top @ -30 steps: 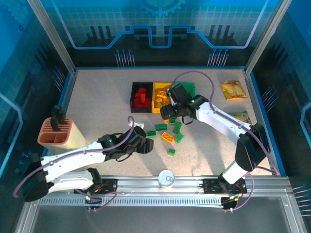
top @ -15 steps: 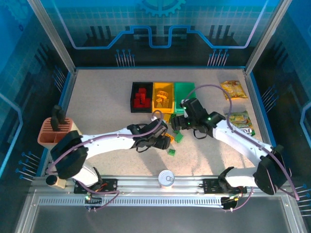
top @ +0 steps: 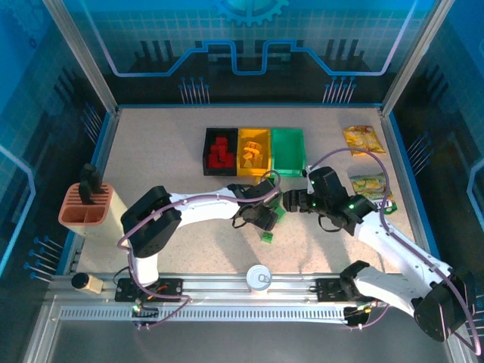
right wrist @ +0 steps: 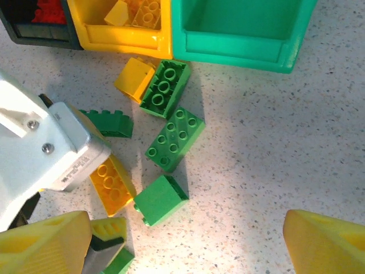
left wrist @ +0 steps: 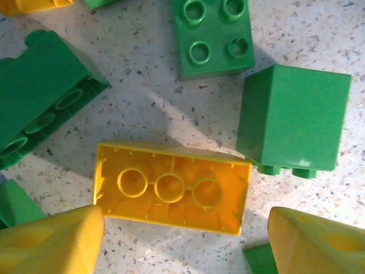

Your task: Sort the legos into containers by color

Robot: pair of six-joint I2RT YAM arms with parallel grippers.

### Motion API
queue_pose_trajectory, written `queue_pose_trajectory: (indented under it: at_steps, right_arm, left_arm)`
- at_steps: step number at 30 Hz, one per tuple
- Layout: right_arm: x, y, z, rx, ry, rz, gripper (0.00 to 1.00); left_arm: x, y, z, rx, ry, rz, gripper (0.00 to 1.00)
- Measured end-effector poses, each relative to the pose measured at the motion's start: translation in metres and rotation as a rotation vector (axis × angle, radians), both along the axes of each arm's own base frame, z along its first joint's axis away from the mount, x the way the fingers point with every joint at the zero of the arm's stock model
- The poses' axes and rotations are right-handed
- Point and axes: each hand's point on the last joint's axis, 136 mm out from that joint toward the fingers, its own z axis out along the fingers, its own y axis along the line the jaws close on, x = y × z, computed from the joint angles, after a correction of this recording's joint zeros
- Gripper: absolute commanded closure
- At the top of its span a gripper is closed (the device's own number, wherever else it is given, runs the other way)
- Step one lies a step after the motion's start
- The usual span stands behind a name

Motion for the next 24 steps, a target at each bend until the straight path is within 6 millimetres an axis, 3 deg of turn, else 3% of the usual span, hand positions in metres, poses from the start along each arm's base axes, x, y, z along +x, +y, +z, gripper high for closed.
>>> queue_pose_trajectory:
  at_steps: [11, 24]
  right_arm:
    - [-0.004, -0.004, -0.009, 0.017, 0.028, -0.016, 0.12]
    - [-0.009, -0.011, -0.019, 0.019, 0.042, -0.035, 0.13]
  left_arm:
    - [0.01, 0.005, -0.009, 0.04, 0.017, -0.007, 0.23]
    - [0.013, 0.003, -0.014, 0.052, 0.02, -0.024, 0.37]
